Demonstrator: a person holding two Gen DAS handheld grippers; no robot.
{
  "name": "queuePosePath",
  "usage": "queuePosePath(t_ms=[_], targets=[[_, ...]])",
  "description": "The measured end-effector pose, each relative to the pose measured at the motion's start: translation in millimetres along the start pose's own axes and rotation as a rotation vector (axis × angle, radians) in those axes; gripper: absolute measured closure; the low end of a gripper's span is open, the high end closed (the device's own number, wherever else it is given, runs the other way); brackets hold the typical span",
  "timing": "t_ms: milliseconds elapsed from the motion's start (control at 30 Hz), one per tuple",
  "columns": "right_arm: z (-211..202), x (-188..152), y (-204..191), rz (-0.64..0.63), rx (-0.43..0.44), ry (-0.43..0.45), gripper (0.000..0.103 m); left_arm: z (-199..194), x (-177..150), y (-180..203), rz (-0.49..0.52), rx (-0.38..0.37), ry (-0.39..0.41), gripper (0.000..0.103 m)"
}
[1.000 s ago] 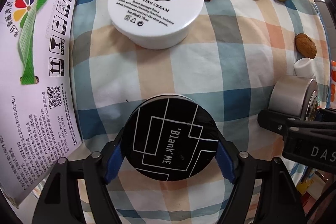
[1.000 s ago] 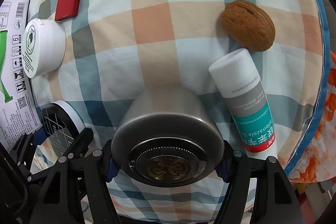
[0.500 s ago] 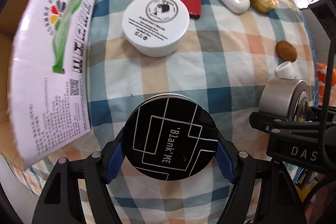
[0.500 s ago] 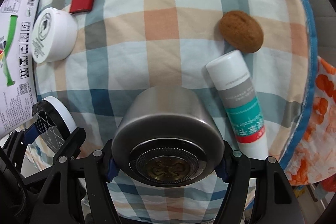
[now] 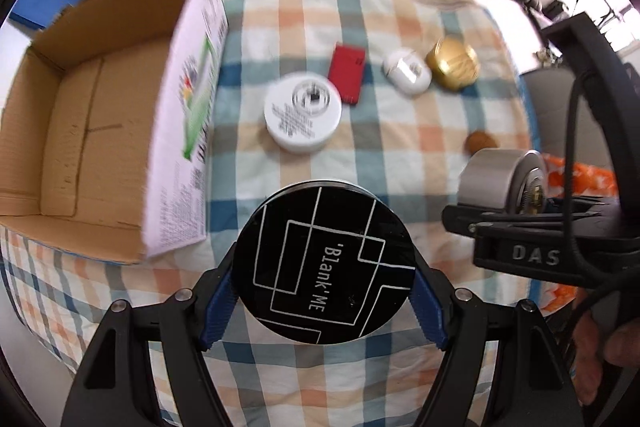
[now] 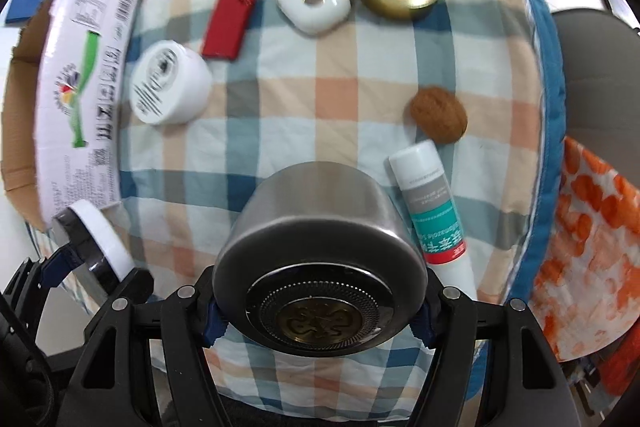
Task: Organize rigid objects
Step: 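Carry both tins into the cardboard box, lower them and open both tools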
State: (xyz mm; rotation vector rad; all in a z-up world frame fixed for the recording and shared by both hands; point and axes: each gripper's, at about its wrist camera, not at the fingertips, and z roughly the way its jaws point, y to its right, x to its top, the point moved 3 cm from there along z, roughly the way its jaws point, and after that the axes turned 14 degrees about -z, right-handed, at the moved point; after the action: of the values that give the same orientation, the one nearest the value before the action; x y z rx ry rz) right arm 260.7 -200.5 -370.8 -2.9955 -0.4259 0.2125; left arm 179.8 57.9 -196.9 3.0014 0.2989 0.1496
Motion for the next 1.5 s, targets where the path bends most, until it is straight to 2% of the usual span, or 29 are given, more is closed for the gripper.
queuePosePath(t_ms=[133,167,233,267,300,367,433,500,533,733,900,1067,1233,1267,1500], targets=[[-33.4,8.4,-10.5,-0.021,0.019,0.039,0.031,-39.7,-4.4,4.2,-0.020,-0.028,0.044,0.029],[-43.5,11.7,-11.7,-0.021,0.024,0.050,0.031,-47.7,2.0,19.7,-0.026,-0.033,0.055,0.029],[-60.1,15.7,-17.3,-0.031,0.034,0.070,0.031,-15.8,-3.2,45.2,-0.037,-0.042,0.078,0.029],[-61.9,14.0,-16.5,-0.038,0.036,0.078,0.031,-26.2,0.8,39.4,-0.044,-0.046,0.095,0.029],[-63.9,14.6,-17.9,-0.052,0.037,0.083,0.031,-14.3,2.5,46.1,-0.046,-0.052,0.106,0.029],[-84.2,22.2,-22.5,-0.065,0.041,0.103,0.031,-19.3,11.4,40.6,-0.055,-0.060,0.129,0.029],[-87.0,27.7,-31.2,-0.076,0.046,0.127,0.031,23.0,21.6,56.9,-0.056,-0.060,0.144,0.029],[-95.7,33.8,-42.4,-0.094,0.053,0.145,0.031,12.4,35.1,41.0,-0.064,-0.060,0.158,0.029],[-101.1,38.5,-51.1,-0.104,0.054,0.154,0.031,28.8,40.6,43.0,-0.067,-0.063,0.160,0.029],[-93.3,74.4,-108.5,-0.148,0.077,0.185,0.031,35.3,88.9,-9.4,-0.076,-0.064,0.150,0.029],[-79.1,108.7,-152.7,-0.133,0.073,0.181,0.031,48.1,124.1,-53.9,-0.058,-0.060,0.127,0.029],[-57.0,142.9,-193.7,-0.107,0.081,0.170,0.031,73.0,169.0,-97.0,-0.077,-0.103,0.060,0.029],[-28.1,176.6,-222.0,-0.085,0.065,0.162,0.031,118.2,205.7,-126.7,-0.118,-0.146,-0.047,0.029],[-23.9,181.5,-226.6,-0.101,0.097,0.185,0.031,126.5,209.7,-131.1,-0.124,-0.159,-0.068,0.029],[23.1,212.7,-246.6,-0.108,0.043,0.126,0.031,197.8,222.8,-132.5,-0.151,-0.224,-0.247,0.029]])
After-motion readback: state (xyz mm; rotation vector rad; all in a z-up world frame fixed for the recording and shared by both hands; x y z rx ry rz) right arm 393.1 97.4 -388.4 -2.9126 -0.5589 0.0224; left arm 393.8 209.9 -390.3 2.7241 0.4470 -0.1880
